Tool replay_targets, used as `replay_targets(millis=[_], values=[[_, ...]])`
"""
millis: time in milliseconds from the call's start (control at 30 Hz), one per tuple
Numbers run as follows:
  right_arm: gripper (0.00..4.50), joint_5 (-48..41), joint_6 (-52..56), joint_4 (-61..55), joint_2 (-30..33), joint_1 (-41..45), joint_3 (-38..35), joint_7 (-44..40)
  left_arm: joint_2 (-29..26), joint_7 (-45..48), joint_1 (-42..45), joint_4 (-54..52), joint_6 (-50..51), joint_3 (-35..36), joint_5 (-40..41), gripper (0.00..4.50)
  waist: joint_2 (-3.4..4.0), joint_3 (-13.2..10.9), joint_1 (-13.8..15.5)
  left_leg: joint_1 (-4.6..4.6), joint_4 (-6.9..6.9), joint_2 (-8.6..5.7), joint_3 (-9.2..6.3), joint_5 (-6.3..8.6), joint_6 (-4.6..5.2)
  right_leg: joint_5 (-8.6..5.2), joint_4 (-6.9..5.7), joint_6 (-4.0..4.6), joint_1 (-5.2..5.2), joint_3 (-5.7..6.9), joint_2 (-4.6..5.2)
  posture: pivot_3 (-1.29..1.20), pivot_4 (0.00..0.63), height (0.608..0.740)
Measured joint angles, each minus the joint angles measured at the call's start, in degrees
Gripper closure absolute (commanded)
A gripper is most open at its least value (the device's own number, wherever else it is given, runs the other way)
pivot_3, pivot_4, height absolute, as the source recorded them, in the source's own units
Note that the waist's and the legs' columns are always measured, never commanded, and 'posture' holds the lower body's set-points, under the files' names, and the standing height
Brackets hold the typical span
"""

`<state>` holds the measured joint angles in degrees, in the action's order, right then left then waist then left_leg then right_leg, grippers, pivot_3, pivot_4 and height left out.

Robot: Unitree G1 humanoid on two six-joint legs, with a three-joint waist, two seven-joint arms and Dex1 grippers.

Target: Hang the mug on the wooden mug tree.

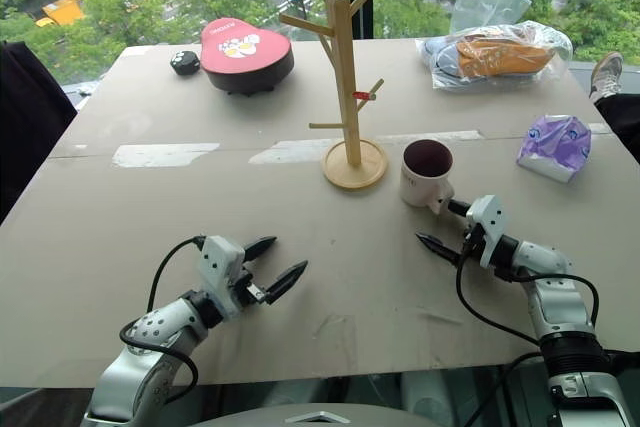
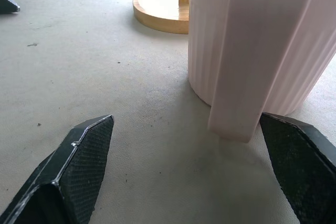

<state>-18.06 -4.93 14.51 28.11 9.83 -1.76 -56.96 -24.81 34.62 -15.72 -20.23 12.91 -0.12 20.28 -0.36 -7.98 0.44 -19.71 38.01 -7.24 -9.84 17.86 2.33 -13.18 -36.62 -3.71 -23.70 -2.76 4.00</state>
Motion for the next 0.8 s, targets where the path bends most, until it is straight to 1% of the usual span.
replay_targets(millis=[400, 800], values=[[0.05, -0.1, 0.0, -1.6, 0.0, -1.7, -0.2, 1.3, -0.3, 1.1, 2.0, 1.1, 0.9, 0.0, 0.2, 0.00, 0.00, 0.0, 0.4, 0.00, 0.00, 0.00, -0.05, 0.00, 0.00, 0.00, -0.03, 0.00, 0.02, 0.08, 0.02, 0.00, 0.150, 0.740], [0.05, -0.7, 0.9, -2.7, -0.2, -2.5, -0.5, 2.4, -0.4, 1.3, 2.2, 1.0, 1.3, 0.0, 0.2, 0.00, 0.01, 0.0, 0.4, 0.00, 0.00, 0.00, -0.05, 0.00, 0.00, 0.00, -0.03, 0.00, 0.03, 0.09, 0.03, 0.00, 0.150, 0.740]])
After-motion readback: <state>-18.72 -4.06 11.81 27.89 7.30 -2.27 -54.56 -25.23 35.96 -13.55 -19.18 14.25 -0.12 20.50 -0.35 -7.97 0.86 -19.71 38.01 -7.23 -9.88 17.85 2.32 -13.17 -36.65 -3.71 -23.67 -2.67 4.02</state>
